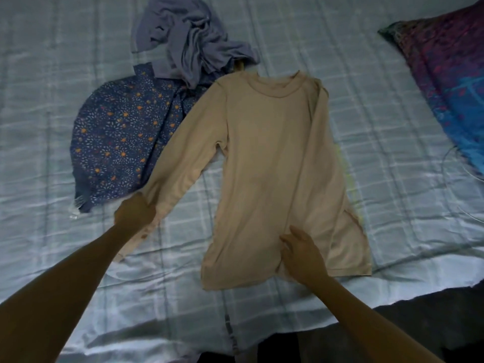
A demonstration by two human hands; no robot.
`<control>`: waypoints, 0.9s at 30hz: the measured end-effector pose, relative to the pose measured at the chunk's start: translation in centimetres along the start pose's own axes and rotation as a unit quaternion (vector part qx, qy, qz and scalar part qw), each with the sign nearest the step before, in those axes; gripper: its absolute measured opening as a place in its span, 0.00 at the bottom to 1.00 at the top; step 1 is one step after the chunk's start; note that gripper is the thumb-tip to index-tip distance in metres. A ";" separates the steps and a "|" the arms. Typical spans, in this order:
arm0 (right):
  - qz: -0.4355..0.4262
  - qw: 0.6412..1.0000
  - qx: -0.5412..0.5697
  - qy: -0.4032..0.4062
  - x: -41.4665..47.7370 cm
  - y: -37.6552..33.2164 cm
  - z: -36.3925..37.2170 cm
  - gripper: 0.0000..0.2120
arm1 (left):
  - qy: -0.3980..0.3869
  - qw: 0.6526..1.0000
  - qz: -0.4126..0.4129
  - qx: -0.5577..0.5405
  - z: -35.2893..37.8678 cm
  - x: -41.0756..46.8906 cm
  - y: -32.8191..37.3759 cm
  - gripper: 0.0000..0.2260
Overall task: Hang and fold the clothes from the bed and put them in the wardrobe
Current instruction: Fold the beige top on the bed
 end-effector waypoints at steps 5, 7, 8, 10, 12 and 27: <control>0.002 1.000 0.030 0.003 0.1 -0.1 -1.2 0.15 | -0.039 0.956 0.289 0.022 0.1 -10.9 17.5 0.12; 0.012 1.000 0.018 0.008 -0.3 -0.1 -1.8 0.14 | -0.132 0.914 0.375 0.076 4.3 -16.5 23.2 0.12; 0.027 1.000 -0.008 0.011 -0.6 0.4 -2.3 0.14 | -0.186 0.891 0.399 0.114 6.9 -18.7 24.9 0.15; 0.080 0.995 -0.054 0.016 -1.4 2.4 -3.7 0.13 | -0.253 0.855 0.420 0.171 10.1 -21.7 26.6 0.23; 0.145 0.988 -0.053 0.017 -2.4 5.2 -5.1 0.12 | -0.262 0.869 0.408 0.101 10.7 -22.3 27.6 0.27; 0.374 0.923 0.077 0.056 -3.8 16.4 -5.3 0.30 | -0.094 0.981 0.098 -0.136 11.5 -13.0 12.3 0.16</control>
Point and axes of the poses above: each hand's wrist, its own x-axis towards the middle knuckle, its own z-axis out of the palm, y = z × x, the point moved 10 cm from there along x, towards the middle knuckle
